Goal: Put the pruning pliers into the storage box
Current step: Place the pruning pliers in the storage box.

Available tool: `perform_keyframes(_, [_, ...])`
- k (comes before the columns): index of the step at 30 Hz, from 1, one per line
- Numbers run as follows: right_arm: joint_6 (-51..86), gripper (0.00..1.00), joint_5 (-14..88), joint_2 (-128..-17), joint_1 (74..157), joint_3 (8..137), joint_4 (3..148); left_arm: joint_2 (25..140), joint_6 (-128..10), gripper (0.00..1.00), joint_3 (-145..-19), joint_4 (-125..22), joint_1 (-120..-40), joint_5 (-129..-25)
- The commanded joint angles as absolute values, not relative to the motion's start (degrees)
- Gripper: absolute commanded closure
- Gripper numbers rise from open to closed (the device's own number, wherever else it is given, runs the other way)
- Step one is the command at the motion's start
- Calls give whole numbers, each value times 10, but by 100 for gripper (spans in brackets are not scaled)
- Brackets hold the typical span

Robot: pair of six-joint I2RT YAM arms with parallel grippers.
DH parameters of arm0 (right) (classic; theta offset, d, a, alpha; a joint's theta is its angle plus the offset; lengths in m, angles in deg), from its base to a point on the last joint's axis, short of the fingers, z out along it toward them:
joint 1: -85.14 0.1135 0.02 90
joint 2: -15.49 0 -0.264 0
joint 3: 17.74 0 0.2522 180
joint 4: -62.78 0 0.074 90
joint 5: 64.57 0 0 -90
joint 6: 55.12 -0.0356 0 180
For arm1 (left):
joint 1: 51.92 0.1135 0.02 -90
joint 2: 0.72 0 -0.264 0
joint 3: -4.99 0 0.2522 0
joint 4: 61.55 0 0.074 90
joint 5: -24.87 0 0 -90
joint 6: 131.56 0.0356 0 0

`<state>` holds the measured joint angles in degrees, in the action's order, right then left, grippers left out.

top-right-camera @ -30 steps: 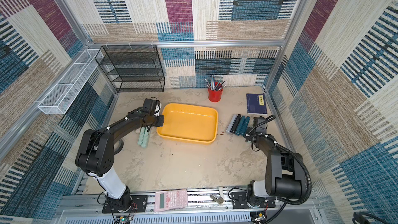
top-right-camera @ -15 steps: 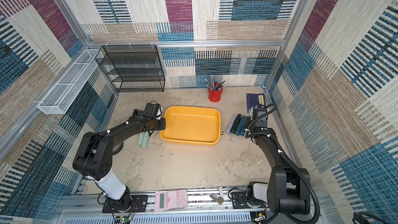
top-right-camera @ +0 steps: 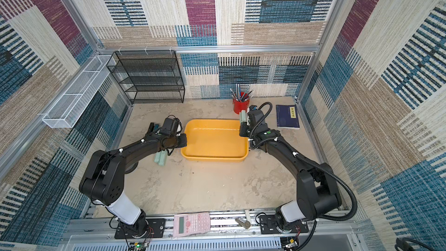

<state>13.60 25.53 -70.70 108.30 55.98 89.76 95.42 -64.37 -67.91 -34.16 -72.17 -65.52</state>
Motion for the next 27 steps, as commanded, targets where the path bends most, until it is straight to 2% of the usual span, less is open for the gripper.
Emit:
perform_keyframes(1, [92, 84, 273, -742, 1122, 577, 832, 948, -657, 100, -668, -329, -721, -652])
perform_keyframes(15, [-22, 84, 285, -928, 1248, 681, 775, 928, -669, 100, -651, -347, -726, -650])
perform_keyframes(27, [-94, 85, 267, -1038, 1281, 774, 782, 921, -680, 100, -641, -365, -732, -654])
